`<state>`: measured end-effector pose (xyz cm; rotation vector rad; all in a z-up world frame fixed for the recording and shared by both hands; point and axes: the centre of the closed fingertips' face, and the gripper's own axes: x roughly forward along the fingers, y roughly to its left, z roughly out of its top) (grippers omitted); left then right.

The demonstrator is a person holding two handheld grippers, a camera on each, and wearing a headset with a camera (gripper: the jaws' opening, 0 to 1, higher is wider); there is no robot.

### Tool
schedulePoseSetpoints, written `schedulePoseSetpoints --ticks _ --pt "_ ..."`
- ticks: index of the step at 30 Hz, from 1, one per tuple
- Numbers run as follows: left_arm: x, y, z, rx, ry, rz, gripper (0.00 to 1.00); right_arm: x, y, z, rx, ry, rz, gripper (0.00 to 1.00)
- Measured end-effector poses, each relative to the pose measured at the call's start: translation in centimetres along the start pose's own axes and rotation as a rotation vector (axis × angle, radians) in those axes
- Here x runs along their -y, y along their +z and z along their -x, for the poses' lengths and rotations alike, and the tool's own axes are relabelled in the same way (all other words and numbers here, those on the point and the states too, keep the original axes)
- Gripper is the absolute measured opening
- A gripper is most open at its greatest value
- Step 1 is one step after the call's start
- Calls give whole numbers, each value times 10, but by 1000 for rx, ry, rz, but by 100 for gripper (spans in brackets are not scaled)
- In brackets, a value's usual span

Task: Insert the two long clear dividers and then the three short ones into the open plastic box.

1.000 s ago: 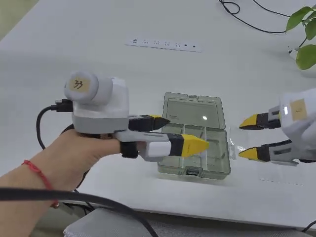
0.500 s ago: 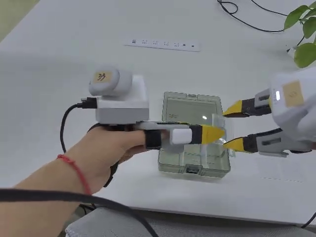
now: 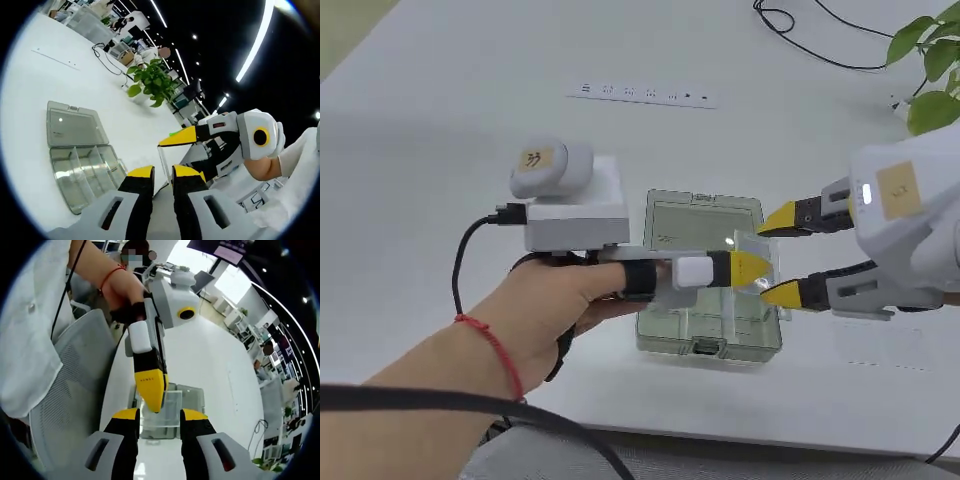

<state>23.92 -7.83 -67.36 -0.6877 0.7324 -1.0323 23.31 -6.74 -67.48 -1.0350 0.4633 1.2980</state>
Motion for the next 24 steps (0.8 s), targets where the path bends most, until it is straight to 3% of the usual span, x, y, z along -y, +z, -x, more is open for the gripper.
schedulePoseSetpoints --ticks 6,15,20,24 --pt "1 0 0 7 -16 18 0 1 0 0 -9 -4 6 33" --pt "1 0 2 21 -17 42 0 1 2 0 -6 -10 7 33" --pt "1 2 4 28 -16 31 0 6 7 2 21 -20 -34 39" --pt "0 0 7 20 -14 -21 0 8 13 8 72 5 -106 38"
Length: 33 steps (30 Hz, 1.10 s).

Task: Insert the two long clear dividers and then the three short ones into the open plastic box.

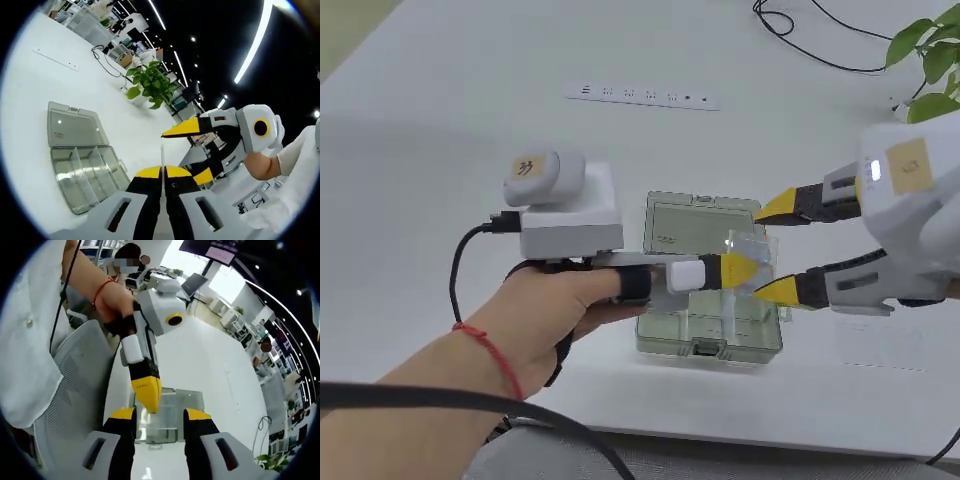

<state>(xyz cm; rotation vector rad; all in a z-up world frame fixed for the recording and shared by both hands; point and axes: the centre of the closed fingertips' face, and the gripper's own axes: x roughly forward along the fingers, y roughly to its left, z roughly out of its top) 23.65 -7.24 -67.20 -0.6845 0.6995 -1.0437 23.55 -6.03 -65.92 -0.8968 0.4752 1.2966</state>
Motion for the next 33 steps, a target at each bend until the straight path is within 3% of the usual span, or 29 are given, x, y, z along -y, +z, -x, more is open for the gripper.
schedulePoseSetpoints --ticks 5,7,9,12,18,21,24,33 --pt "6 -5 3 -17 -38 -133 0 4 3 4 72 83 -103 28" --pt "8 -6 5 -26 -51 -189 0 1 3 6 85 142 -151 28" --pt "12 -9 6 -35 -74 -246 0 6 2 7 98 169 -161 25" --pt "15 -12 9 -53 -92 -328 0 2 9 13 128 257 -201 20" --pt "19 -18 14 -85 -129 -477 0 -8 13 19 113 370 -223 14" --pt "22 -19 15 -94 -151 -514 0 -19 15 21 104 446 -220 13" --pt "26 -23 16 -108 -161 -569 0 -23 17 20 100 474 -216 9" --pt "35 -26 15 -103 -196 -588 0 -38 13 16 61 542 -187 6"
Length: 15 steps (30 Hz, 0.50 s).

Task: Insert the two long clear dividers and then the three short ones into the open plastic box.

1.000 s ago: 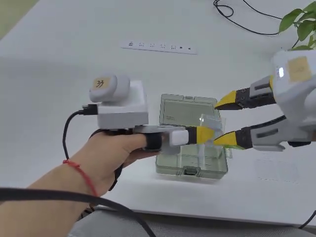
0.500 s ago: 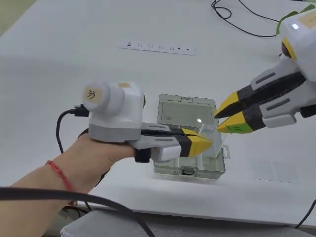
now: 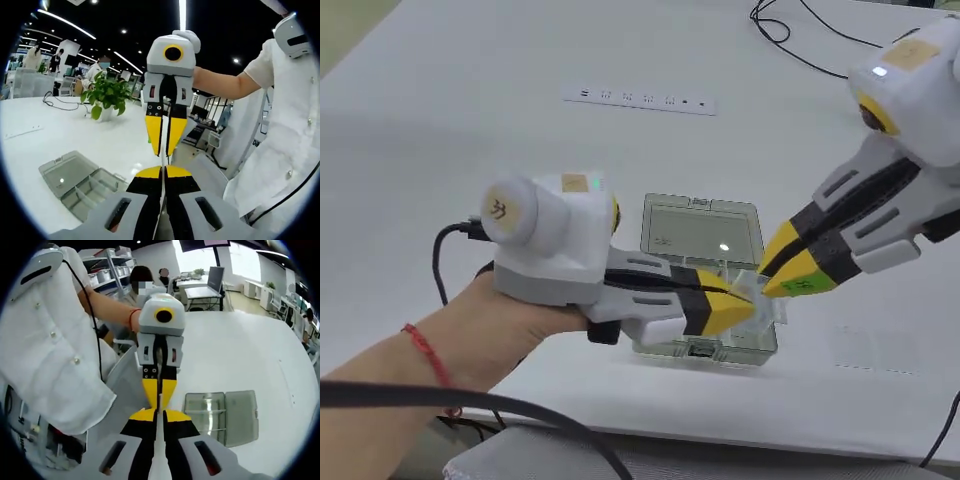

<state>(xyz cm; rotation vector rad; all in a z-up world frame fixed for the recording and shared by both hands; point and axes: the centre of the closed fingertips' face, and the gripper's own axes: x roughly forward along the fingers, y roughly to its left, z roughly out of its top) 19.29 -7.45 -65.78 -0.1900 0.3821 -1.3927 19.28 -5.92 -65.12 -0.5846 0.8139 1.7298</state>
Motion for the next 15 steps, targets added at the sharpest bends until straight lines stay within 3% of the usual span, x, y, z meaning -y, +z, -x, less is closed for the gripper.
schedulePoseSetpoints --ticks 15 --pt "0 0 1 1 -13 -25 0 -5 0 -4 5 24 1 3"
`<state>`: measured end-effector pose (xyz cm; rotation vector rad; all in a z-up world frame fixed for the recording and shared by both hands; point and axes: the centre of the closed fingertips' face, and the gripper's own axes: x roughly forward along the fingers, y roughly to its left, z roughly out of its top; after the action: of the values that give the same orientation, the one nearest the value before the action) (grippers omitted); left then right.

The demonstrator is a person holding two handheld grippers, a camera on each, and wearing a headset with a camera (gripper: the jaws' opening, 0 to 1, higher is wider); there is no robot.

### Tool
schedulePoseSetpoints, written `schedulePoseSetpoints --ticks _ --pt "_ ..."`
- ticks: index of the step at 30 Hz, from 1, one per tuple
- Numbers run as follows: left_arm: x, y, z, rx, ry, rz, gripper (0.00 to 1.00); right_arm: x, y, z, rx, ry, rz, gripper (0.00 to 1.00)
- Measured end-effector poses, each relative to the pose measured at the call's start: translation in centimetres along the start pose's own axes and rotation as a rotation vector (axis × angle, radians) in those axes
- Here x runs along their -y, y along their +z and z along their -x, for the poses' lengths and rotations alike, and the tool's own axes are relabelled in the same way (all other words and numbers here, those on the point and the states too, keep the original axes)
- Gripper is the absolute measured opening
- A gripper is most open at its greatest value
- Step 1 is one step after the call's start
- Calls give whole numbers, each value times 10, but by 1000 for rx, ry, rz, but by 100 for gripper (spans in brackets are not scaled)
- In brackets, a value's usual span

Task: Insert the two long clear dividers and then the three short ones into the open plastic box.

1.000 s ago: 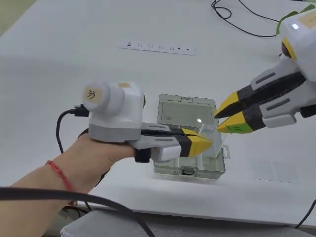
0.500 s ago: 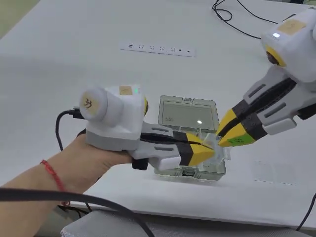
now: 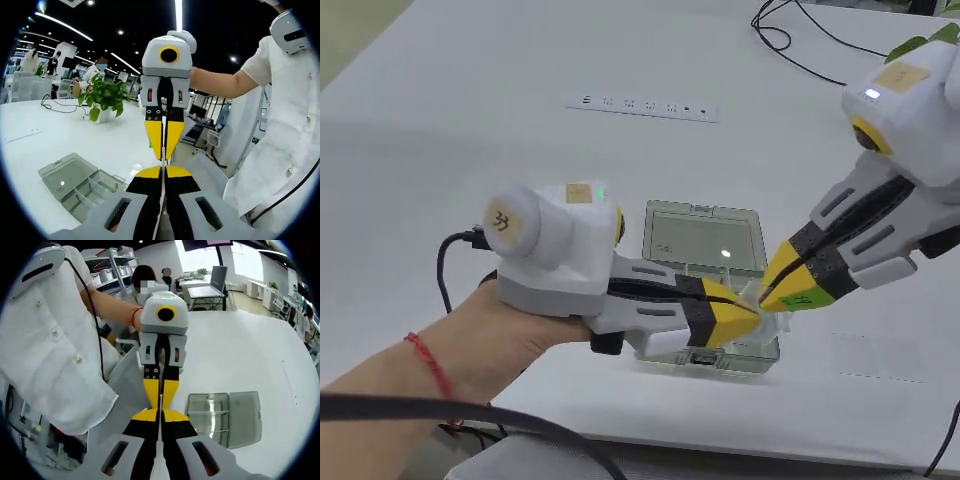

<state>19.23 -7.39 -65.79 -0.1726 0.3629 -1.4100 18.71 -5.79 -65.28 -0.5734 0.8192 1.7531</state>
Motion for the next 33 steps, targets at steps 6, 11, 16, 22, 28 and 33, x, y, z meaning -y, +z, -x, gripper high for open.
schedulePoseSetpoints --ticks 6,11,16,22,28,33 --pt "0 -1 0 7 -3 8 0 0 0 -1 -2 1 5 3" --pt "0 -2 0 11 -1 5 0 1 0 -2 -6 -8 13 3" --pt "-3 -3 3 3 12 -5 0 3 2 -1 -3 -21 14 2" --pt "-13 -3 13 1 49 -7 6 8 7 4 10 -53 7 2" --pt "-29 -6 32 -17 101 -23 14 21 8 12 19 -114 -13 2" --pt "-44 -6 48 -25 148 -42 25 33 6 16 14 -166 -32 2"
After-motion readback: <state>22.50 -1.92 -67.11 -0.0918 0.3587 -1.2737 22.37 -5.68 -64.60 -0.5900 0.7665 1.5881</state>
